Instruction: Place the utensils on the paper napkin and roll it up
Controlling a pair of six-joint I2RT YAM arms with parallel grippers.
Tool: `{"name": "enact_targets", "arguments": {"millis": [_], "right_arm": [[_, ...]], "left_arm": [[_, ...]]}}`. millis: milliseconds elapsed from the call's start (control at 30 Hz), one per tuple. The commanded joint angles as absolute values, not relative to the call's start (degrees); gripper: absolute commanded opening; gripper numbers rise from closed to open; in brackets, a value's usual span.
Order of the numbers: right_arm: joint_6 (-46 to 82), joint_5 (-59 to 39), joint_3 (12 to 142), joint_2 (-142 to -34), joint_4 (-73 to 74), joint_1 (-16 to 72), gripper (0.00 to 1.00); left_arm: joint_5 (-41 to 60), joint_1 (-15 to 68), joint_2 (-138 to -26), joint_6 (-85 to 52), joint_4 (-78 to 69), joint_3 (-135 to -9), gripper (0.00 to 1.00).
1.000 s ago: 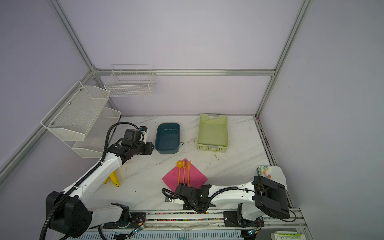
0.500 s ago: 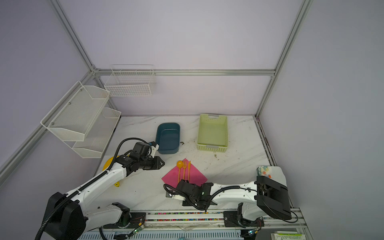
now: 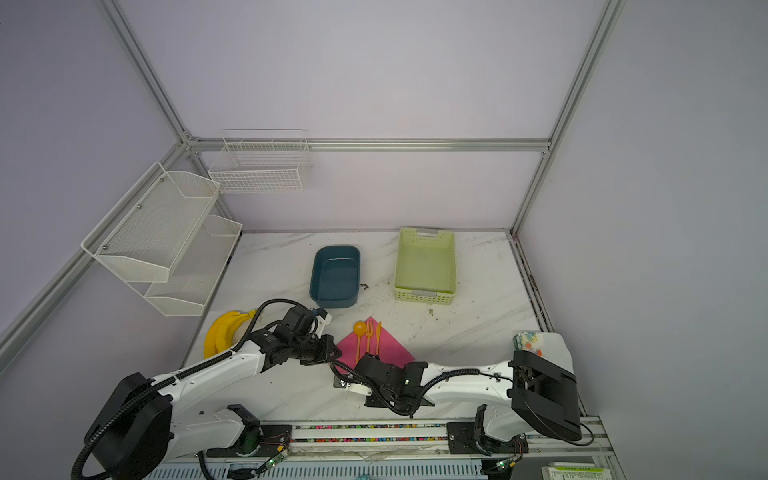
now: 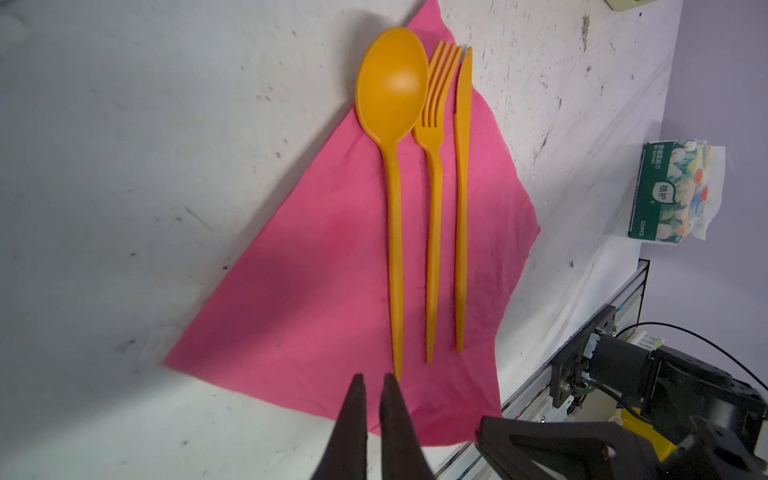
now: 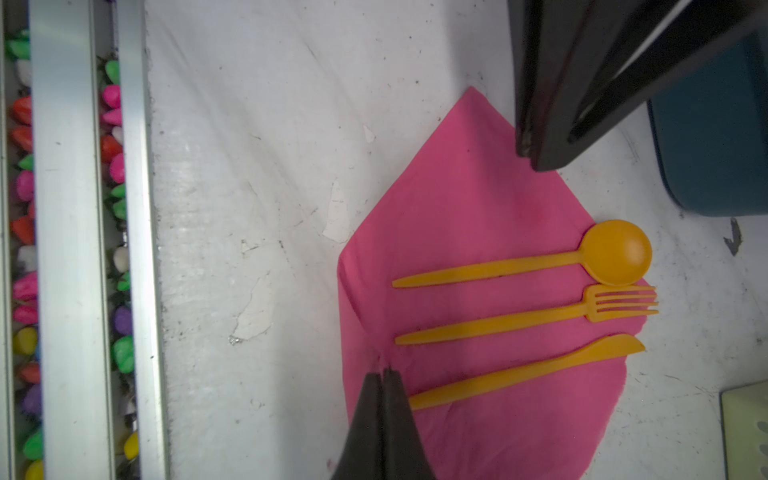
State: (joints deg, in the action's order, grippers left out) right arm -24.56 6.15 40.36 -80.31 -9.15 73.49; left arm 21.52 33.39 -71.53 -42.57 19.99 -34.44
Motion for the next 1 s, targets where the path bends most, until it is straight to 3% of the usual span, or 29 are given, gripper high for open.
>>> {"name": "enact_targets", "arguments": {"millis": [0,367,967], "right_arm": [[-25.05,4.25,40.01,-81.12,-8.09,72.8,0.0],[-26.19,2.82,41.31,-81.83,-7.82,70.71,0.0],[-28.19,1.5,42.93,-81.62,-8.03,67.2,0.0]], "left_arm": [[24.43,35.45,-73.79,-45.5,14.38,-32.04,0.07],[23.35,40.51,-75.82,-49.66,11.16,-27.45,0.01],[22.26,41.44,-76.53,-50.36,11.24,-24.16,0.0]]}}
